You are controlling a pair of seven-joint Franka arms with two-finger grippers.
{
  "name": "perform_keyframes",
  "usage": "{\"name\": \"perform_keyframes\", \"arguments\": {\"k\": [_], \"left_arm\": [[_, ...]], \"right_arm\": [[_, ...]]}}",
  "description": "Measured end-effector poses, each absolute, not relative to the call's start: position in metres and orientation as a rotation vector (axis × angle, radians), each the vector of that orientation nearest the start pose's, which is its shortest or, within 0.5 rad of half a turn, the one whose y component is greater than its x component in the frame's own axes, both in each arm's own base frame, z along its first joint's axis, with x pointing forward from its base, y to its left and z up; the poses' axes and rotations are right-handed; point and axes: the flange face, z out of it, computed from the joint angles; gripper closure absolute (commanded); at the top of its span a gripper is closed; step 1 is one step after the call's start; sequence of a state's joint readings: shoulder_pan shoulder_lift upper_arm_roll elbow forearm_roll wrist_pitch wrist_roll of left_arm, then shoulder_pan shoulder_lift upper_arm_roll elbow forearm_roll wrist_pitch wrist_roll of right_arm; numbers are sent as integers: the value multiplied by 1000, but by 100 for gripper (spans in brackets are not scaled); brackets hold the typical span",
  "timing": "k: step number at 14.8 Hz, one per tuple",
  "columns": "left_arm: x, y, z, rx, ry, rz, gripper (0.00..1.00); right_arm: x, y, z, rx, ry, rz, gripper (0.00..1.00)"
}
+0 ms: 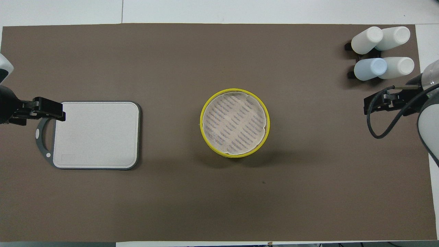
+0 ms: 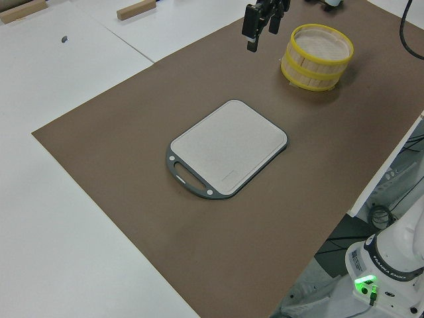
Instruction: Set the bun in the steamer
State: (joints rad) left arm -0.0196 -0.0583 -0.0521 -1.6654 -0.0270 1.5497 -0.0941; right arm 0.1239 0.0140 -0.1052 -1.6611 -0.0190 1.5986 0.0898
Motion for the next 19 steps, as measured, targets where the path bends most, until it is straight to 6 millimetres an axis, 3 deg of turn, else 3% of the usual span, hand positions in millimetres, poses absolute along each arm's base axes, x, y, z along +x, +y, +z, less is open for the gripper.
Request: {"name": "perform_keyframes", "arguments": {"k": [12, 19], "left_arm": [[531, -42, 610, -3159, -36, 94, 0], [531, -42, 611, -3159, -36, 90, 0]], "right_arm": [[559, 8, 578, -3162, 112, 96, 0], [558, -24, 584, -3150, 134, 79, 0]]}}
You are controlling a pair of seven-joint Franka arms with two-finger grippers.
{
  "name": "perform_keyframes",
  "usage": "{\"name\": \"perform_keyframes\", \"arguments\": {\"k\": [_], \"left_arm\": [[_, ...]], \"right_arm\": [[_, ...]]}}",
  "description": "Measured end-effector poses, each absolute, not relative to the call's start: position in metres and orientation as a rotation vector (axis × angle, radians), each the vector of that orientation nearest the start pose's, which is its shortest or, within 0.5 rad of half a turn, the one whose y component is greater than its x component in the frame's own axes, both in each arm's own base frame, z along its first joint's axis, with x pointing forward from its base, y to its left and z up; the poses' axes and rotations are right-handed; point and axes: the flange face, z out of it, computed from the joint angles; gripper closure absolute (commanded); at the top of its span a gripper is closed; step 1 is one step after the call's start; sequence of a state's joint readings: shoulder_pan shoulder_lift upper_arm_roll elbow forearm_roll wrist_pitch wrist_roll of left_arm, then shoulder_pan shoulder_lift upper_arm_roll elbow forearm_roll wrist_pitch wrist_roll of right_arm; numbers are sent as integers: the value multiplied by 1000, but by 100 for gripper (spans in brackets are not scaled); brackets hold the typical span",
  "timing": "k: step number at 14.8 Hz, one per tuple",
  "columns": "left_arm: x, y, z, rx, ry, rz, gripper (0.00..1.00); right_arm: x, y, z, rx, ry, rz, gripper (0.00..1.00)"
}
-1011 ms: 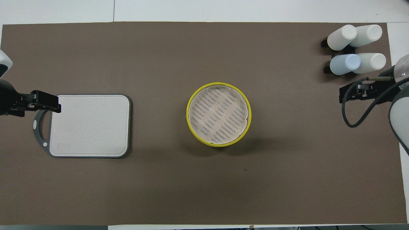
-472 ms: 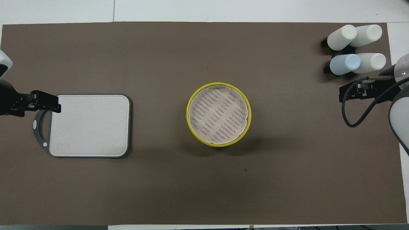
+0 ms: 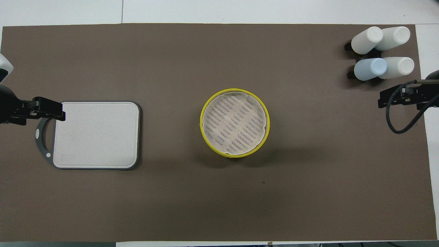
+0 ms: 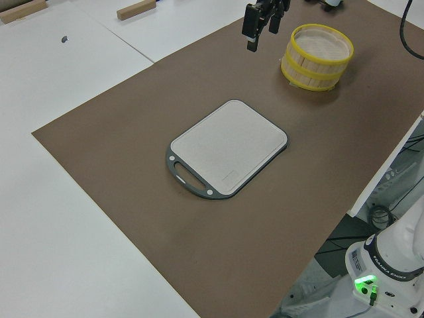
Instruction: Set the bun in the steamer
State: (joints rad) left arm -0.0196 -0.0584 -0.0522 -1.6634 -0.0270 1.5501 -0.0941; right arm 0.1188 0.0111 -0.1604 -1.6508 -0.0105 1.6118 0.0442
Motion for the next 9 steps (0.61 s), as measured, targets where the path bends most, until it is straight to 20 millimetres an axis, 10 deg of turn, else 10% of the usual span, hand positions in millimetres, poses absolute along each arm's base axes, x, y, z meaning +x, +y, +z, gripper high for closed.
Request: {"name": "perform_keyframes", "arguments": {"k": [9], "left_arm": [[531, -42, 611, -3160, -36, 88, 0]], "right_arm": [[556, -33, 586, -3148, 136, 75, 0]]}}
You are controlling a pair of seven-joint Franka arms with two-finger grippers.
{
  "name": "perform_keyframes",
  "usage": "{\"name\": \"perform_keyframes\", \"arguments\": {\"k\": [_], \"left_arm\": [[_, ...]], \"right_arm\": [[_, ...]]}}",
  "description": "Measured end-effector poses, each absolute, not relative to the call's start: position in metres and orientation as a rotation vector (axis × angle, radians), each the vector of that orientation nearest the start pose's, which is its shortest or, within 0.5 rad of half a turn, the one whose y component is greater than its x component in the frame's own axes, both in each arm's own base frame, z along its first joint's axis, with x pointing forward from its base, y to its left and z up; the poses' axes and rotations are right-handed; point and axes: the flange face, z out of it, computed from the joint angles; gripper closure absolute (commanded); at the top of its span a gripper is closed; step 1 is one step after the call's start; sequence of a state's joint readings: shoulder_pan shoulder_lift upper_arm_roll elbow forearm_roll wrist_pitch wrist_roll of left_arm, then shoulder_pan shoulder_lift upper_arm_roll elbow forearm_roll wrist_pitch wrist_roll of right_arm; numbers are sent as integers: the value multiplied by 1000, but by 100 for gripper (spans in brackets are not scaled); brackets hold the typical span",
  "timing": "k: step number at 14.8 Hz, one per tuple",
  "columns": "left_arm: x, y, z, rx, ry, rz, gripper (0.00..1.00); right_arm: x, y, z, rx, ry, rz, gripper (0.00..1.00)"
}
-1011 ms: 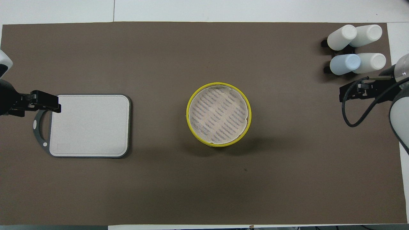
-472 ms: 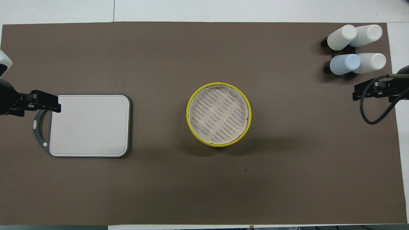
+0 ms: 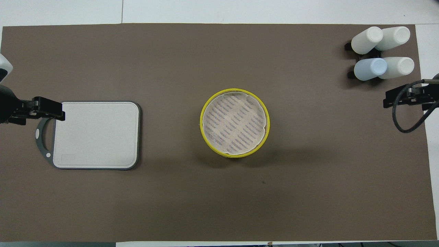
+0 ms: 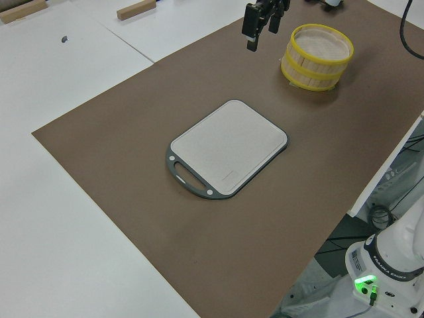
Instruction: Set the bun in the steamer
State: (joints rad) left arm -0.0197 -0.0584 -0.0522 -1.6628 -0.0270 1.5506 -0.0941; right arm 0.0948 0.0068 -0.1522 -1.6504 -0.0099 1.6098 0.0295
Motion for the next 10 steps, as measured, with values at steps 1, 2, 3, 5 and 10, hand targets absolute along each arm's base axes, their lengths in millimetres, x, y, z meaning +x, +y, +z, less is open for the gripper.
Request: {"name": "perform_keyframes", "arguments": {"k": [1, 2, 3, 5, 10], "left_arm": [[531, -42, 611, -3160, -36, 88, 0], [531, -42, 611, -3160, -36, 88, 0], [531, -42, 611, -3160, -35, 88, 0], [531, -42, 611, -3160, -35, 88, 0], [531, -42, 611, -3160, -35, 88, 0]], "right_arm": [[556, -31, 587, -3146, 102, 75, 0], [556, -30, 587, -3138, 64, 74, 0], [556, -30, 587, -3127, 39, 72, 0], [556, -32, 589, -3118, 26, 65, 0], [556, -33, 592, -3118, 28, 53, 0]]}}
